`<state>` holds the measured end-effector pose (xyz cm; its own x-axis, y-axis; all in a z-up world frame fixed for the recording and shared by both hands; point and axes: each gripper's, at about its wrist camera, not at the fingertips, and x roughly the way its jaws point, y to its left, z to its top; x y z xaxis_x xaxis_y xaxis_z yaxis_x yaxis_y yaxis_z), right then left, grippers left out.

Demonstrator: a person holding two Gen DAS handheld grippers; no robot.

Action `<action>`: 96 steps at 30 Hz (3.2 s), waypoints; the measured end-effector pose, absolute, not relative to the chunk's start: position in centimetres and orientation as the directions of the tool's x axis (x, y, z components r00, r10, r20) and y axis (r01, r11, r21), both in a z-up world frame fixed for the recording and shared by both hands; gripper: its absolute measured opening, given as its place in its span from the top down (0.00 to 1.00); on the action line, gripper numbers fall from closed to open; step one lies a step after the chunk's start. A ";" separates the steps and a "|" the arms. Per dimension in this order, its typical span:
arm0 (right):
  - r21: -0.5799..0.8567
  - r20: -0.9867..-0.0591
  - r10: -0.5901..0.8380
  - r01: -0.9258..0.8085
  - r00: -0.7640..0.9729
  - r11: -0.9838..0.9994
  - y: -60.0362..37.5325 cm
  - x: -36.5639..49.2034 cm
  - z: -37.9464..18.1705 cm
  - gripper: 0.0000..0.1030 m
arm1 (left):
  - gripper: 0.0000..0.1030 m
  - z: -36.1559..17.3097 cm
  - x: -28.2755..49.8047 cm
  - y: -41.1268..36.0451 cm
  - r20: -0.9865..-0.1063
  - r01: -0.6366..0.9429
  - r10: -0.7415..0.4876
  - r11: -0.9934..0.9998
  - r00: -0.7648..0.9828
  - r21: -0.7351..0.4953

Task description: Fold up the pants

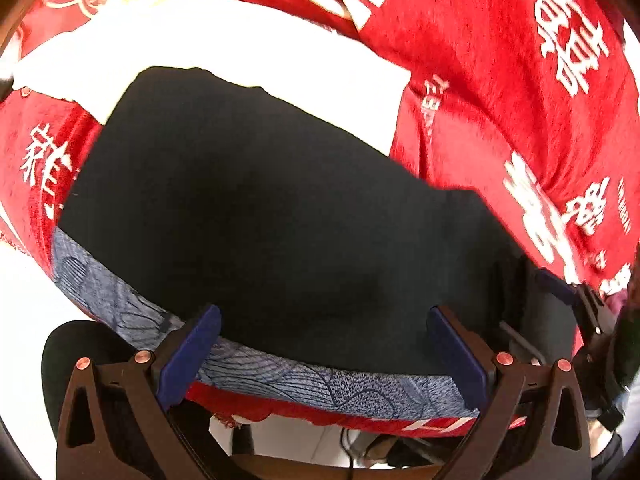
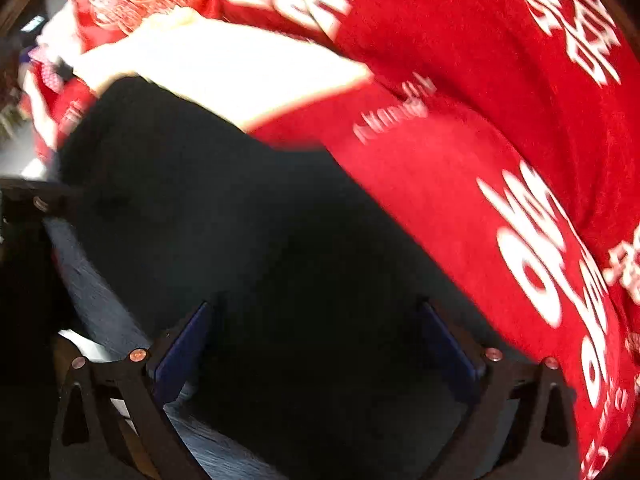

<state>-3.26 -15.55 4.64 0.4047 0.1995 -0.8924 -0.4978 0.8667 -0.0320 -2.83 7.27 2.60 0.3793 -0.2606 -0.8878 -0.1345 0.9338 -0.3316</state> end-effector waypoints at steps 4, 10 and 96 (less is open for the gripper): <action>-0.043 -0.897 0.232 -0.596 0.376 0.802 -12.2 -2.7 4.8 0.01 | 0.00 -0.2 -2.2 8.7 -0.927 -0.191 -0.220 0.939 0.304 -0.285; -0.100 -0.969 0.089 -0.692 0.232 0.715 -9.5 -0.7 1.1 0.00 | 0.00 0.1 -2.8 10.4 -0.907 -0.200 -0.242 0.925 0.344 -0.323; -0.171 -0.914 0.197 -0.779 0.354 0.603 -5.9 -7.2 5.7 0.27 | 0.71 1.5 0.1 18.1 -0.884 0.263 -0.437 0.883 0.165 -0.388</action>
